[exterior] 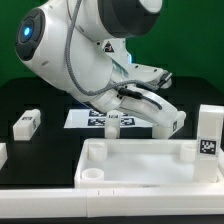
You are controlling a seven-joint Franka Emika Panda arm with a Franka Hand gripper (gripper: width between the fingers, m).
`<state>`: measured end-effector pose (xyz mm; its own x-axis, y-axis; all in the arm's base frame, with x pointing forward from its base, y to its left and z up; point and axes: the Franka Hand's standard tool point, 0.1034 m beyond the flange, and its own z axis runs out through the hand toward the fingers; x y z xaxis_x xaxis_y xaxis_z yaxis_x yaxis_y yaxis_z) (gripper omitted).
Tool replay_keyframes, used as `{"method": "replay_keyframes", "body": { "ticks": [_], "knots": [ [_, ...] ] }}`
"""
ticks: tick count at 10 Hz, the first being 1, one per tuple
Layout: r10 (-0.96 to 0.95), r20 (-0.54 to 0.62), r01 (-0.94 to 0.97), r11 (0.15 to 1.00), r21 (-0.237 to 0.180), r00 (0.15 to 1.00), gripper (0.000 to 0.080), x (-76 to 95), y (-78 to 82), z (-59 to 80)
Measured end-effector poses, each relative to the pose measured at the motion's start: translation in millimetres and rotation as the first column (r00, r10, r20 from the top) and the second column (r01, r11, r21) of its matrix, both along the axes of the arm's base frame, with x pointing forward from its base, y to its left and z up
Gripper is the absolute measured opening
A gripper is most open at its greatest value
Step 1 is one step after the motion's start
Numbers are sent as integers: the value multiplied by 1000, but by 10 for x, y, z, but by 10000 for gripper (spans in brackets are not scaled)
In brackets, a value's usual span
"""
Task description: Assemble desk
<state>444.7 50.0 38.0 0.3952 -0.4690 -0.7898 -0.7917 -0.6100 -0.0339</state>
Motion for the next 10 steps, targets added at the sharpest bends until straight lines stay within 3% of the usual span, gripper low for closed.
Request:
{"method": "replay_keyframes", "body": {
  "ticks": [3, 6, 7, 9, 10],
  "knots": [
    [107, 89, -110, 994, 25, 990, 649, -3, 337, -205],
    [102, 90, -104, 994, 24, 991, 649, 4, 311, -197],
    [80, 81, -83, 996, 42, 994, 649, -13, 325, -194],
    [25, 7, -25, 993, 115, 1000, 649, -114, 316, -239],
    [19, -23, -15, 992, 128, 1000, 649, -126, 332, -244]
  ]
}}
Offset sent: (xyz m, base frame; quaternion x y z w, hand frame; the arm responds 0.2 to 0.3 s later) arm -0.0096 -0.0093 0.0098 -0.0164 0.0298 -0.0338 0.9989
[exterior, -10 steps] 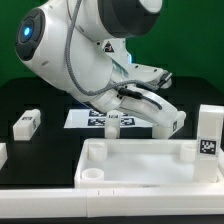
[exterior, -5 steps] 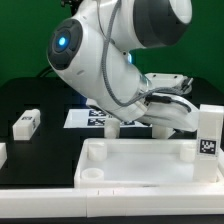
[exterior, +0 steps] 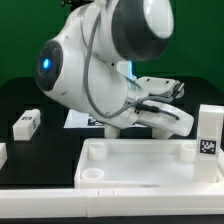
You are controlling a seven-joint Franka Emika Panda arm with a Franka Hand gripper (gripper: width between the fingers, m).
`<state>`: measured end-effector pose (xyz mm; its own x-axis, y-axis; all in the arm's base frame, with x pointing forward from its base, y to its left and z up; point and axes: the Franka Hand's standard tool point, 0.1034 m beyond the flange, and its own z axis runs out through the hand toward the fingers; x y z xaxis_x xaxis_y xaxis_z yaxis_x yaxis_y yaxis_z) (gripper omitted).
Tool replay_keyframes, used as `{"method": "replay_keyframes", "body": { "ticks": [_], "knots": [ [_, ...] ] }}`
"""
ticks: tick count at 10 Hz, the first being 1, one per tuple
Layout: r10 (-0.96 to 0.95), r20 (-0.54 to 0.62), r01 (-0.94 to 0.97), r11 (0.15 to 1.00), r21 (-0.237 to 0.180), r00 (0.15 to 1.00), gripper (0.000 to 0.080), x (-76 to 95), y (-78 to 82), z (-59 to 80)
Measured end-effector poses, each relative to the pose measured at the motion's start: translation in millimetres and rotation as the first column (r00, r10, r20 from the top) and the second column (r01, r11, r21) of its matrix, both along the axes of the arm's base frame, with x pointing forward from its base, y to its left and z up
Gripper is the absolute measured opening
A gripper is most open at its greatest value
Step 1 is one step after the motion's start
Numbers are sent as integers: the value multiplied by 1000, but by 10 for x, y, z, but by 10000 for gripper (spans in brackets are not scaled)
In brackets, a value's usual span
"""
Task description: Assemble desk
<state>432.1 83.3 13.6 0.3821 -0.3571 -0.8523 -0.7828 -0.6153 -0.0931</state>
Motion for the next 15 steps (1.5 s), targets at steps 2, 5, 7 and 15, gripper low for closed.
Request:
{"method": "replay_keyframes", "body": {
  "ticks": [2, 5, 7, 15],
  "knots": [
    [16, -7, -16, 1000, -9, 1000, 649, -23, 66, -13],
    [9, -14, -9, 1000, -5, 1000, 559, -31, 39, -14],
    [9, -14, -9, 1000, -6, 1000, 422, -31, 36, -14],
    [63, 119, -60, 998, -25, 991, 284, 398, -248, 650]
  ]
}}
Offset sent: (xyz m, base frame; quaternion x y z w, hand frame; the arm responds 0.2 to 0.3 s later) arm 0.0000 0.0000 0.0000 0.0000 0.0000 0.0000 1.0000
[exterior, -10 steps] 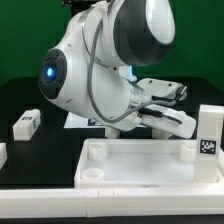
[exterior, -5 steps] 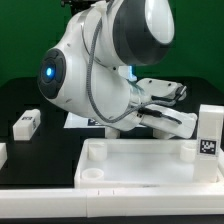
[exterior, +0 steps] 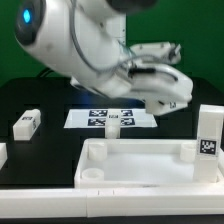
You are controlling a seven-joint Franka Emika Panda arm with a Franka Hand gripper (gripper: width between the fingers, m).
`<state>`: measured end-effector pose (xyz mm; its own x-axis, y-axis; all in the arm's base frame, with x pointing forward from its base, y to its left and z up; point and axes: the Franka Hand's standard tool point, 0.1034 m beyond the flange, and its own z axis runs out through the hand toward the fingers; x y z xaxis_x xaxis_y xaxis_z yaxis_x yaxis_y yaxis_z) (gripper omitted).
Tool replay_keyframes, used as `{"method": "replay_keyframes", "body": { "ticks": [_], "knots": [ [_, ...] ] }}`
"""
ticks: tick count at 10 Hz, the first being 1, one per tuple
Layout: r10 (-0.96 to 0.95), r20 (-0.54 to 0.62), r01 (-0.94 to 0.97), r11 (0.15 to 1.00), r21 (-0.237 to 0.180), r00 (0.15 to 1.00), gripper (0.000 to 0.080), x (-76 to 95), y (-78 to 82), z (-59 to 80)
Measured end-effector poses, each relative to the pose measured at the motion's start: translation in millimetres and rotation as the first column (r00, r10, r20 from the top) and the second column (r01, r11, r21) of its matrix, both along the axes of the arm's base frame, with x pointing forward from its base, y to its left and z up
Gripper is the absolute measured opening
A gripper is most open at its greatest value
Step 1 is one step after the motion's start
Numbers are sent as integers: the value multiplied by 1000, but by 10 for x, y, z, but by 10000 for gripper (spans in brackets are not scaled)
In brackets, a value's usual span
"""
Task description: Assemble desk
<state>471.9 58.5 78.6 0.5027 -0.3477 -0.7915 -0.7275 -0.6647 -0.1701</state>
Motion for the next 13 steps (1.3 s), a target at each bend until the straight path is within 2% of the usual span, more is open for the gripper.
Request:
{"method": "replay_keyframes", "body": {
  "ticks": [2, 3, 4, 6, 7, 8, 9, 10, 11, 12, 13],
  "knots": [
    [-2, 0, 2, 1000, -5, 1000, 284, -11, -22, -30],
    [55, 24, -54, 999, -5, 998, 284, -74, -110, -131],
    [68, 58, -67, 997, -23, 996, 284, 19, -248, -70],
    [89, 220, -72, 994, -82, 971, 284, 239, -490, 551],
    [93, 282, -56, 989, -137, 955, 284, 368, -489, 604],
    [94, 307, -42, 984, -172, 947, 284, 327, -471, 524],
    [92, 356, -13, 976, -219, 930, 284, 367, -489, 502],
    [100, 416, 16, 963, -268, 904, 284, 400, -483, 517],
    [137, 451, 2, 956, -295, 882, 284, 391, -511, 569],
    [198, 493, -26, 942, -335, 847, 284, 579, -697, 800],
    [255, 535, -41, 924, -379, 806, 284, 845, -816, 1026]
  ]
}}
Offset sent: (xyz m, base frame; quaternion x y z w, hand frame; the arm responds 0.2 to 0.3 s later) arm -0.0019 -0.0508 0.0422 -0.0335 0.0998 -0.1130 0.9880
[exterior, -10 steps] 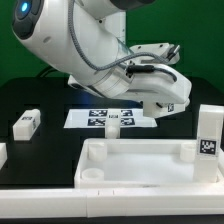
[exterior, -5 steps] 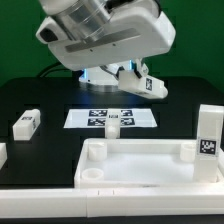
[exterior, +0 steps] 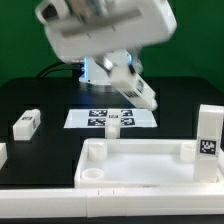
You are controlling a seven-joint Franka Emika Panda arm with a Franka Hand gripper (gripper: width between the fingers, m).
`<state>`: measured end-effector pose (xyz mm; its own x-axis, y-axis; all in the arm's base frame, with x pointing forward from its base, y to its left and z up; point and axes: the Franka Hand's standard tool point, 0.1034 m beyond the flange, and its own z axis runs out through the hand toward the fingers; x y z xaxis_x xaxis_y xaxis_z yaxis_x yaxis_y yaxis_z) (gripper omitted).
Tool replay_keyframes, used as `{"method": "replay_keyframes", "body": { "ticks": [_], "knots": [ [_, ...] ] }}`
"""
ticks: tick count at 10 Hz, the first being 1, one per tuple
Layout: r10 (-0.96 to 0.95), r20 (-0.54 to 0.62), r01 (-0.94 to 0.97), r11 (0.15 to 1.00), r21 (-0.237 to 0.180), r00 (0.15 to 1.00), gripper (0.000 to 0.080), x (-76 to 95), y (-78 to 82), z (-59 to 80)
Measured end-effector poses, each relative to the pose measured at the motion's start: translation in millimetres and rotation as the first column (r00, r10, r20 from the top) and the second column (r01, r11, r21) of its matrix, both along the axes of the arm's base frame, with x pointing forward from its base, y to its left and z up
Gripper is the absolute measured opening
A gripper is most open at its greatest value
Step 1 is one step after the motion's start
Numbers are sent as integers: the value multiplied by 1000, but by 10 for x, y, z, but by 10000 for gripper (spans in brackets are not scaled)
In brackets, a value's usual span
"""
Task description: Assemble desk
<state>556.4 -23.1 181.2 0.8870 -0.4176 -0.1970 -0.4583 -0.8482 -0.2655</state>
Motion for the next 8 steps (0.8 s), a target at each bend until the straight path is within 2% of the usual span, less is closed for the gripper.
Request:
{"method": "replay_keyframes", "body": {
  "ticks": [1, 2, 3, 4, 5, 6, 7, 8],
  "knots": [
    [14, 63, -12, 999, -38, 998, 284, 143, 20, 60],
    [1, 124, 8, 997, -72, 992, 284, 138, 26, 27],
    [-5, 152, 19, 996, -89, 988, 284, 117, 20, 17],
    [-13, 228, 44, 990, -131, 974, 284, 179, -12, 10],
    [24, 301, 38, 979, -199, 953, 284, 185, -99, -104],
    [74, 298, 0, 970, -243, 952, 284, 181, -148, -190],
    [157, 362, -34, 945, -324, 919, 285, 388, -208, -116],
    [182, 427, -16, 931, -365, 886, 285, 466, -208, -105]
  ]
}}
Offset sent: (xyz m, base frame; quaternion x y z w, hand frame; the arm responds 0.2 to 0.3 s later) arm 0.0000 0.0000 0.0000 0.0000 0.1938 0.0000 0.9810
